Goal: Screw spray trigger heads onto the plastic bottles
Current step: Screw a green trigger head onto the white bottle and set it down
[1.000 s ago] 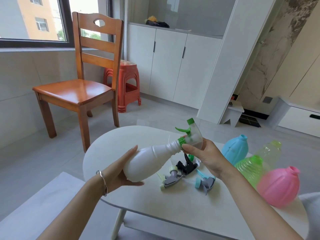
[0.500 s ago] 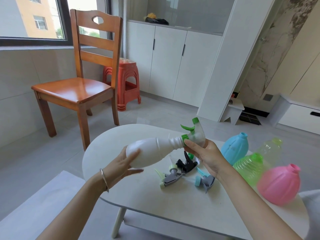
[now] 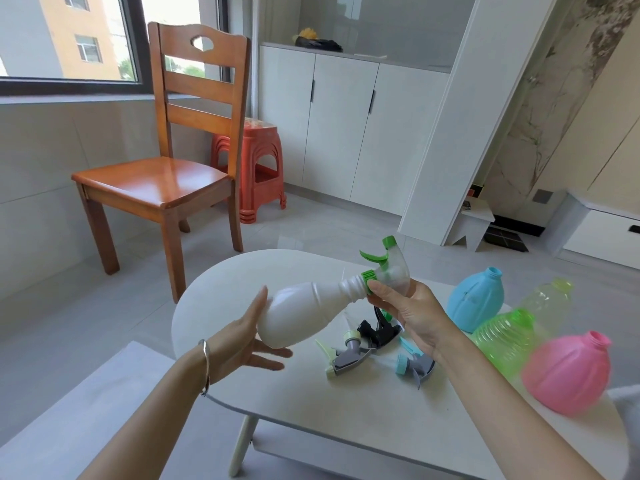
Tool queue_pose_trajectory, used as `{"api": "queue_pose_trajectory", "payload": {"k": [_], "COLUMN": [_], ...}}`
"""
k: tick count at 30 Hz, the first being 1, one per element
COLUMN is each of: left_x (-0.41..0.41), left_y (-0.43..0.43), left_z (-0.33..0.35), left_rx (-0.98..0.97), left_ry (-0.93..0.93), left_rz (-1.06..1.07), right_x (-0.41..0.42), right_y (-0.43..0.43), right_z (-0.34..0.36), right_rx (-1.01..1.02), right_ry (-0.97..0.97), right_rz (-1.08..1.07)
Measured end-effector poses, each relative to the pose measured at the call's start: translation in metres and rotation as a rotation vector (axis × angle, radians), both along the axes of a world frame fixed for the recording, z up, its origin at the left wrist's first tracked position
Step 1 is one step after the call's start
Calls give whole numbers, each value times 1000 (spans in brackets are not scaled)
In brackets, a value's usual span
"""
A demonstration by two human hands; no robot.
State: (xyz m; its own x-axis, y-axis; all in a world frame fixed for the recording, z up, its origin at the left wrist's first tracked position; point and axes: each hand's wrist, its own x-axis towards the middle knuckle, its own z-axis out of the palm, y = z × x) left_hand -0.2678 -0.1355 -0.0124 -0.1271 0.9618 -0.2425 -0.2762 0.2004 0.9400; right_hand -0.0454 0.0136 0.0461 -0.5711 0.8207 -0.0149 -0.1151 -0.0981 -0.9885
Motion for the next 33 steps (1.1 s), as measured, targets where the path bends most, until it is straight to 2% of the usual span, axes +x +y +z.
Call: {"api": "queue_pose_trajectory", "payload": {"k": [5,7,9,14,17,19,23,27,31,33], "left_x": [-4,-3,0,-3,0,4,2,5,7,7], "left_y": [0,0,0,2,-1,-2,-2,-5,-2,-2], "left_z": [1,2,3,5,8,9,8,11,11,13], "left_rx": [236,168,77,284,173,96,222,171,132,162], "left_ry": [33,-110,-144,-58,-205,-128,17,-125,-231,-218], "left_rz": [67,22,19,84,-28,-47,73,19,50,68], "right_x": [-1,-3,-4,-7,-10,-12,-12,-18,-23,-26], "right_y": [1,-1,-2,-2,-4,-4,-3,-5,-5,-5], "right_z": [0,-1,-1,-4,-4,-2,2,1,3,5], "right_rx": [-46,-47,-38,-95,-92,-80,-69,-40,-94,-95], "right_ry": [23,43,35,46,63,66,47,34,142,157], "right_rz": [-17,-4,-15,-79,-60,-57,-80,-55,60,68]}}
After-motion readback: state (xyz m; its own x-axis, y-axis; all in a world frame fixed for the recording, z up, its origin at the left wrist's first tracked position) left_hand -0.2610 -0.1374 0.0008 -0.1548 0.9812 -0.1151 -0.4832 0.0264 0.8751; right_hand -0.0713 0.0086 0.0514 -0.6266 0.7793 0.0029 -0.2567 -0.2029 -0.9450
